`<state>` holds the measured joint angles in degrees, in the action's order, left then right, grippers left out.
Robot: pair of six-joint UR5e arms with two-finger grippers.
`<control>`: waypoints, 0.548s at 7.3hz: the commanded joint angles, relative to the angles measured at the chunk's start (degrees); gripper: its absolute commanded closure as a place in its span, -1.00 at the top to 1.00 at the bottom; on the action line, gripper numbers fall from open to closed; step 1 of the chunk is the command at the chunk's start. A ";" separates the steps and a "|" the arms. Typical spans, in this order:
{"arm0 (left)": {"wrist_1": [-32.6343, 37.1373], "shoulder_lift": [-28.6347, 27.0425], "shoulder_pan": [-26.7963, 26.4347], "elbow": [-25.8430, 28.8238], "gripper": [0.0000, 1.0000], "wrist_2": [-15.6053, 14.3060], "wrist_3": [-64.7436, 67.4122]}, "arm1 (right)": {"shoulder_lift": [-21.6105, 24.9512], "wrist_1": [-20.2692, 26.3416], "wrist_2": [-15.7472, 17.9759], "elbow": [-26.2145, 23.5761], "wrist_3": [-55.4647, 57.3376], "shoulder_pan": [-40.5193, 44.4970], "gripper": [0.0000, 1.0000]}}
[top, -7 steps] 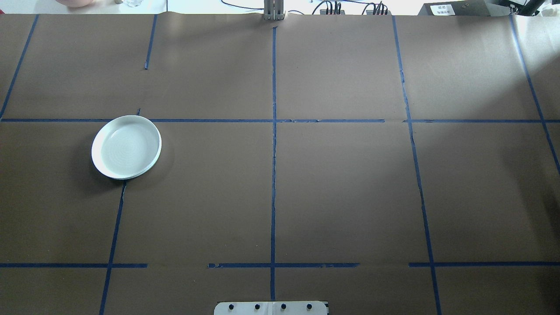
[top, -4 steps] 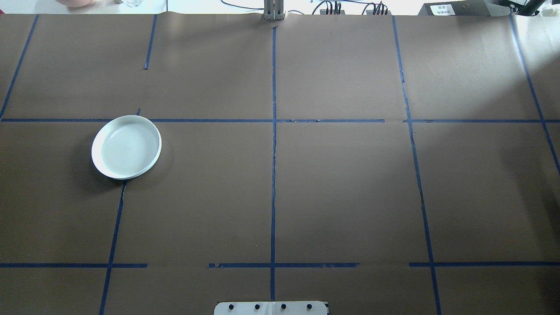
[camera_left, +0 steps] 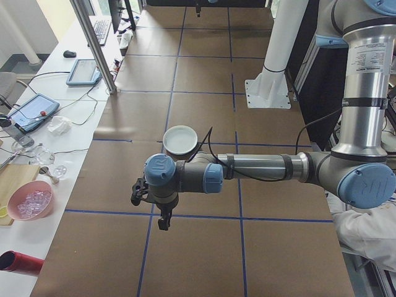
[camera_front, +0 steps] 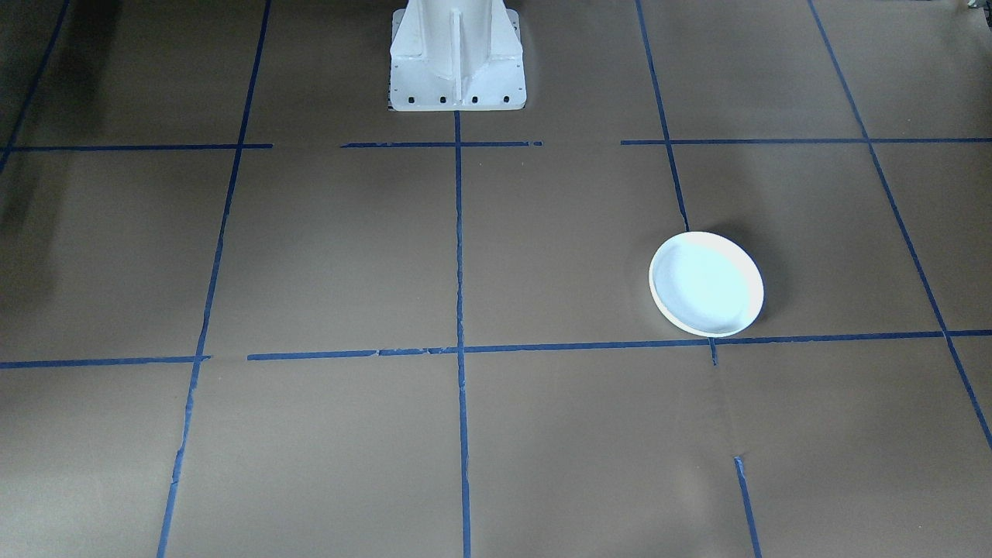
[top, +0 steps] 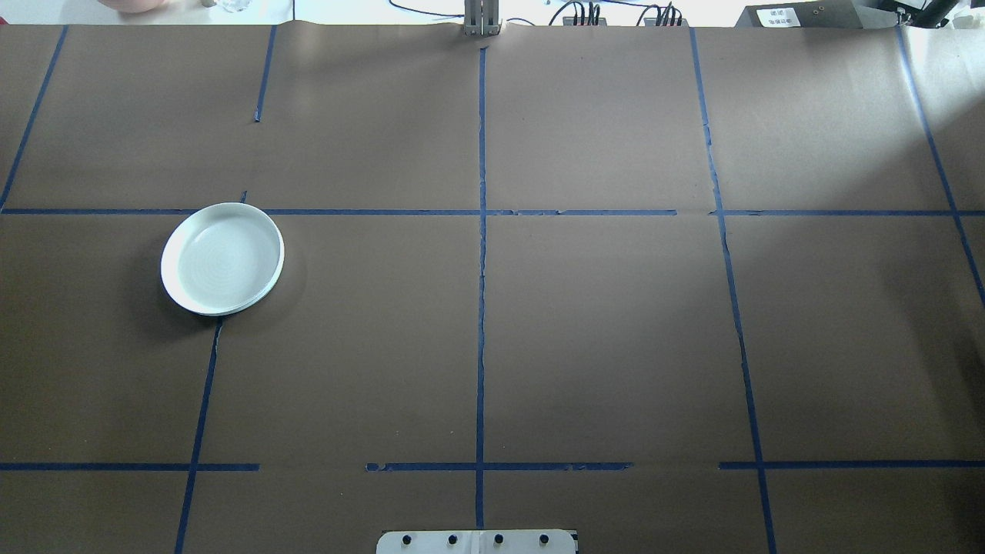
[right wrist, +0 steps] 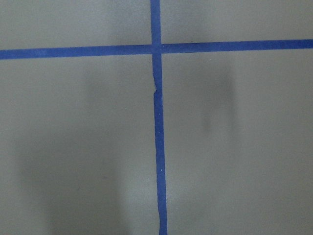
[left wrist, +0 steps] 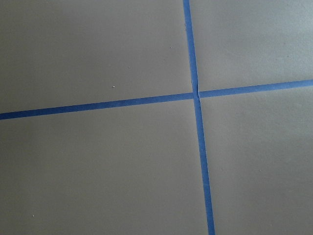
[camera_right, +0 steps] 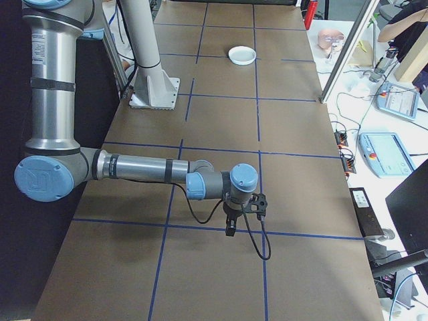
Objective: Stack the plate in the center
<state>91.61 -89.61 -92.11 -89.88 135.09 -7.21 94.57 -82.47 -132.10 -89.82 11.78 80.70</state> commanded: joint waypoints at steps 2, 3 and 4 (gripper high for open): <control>-0.02 0.14 0.00 0.06 1.00 0.08 0.00 | 0.00 -0.06 0.00 0.00 0.00 -0.02 1.00; -0.02 0.23 0.00 0.06 1.00 0.08 0.00 | 0.00 -0.06 0.00 0.00 0.00 -0.02 1.00; -0.02 0.32 0.00 0.06 1.00 0.08 0.00 | 0.00 -0.06 0.00 0.00 0.00 -0.02 1.00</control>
<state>91.58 -89.40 -92.11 -89.83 135.17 -7.21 94.57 -82.53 -132.10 -89.82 11.78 80.70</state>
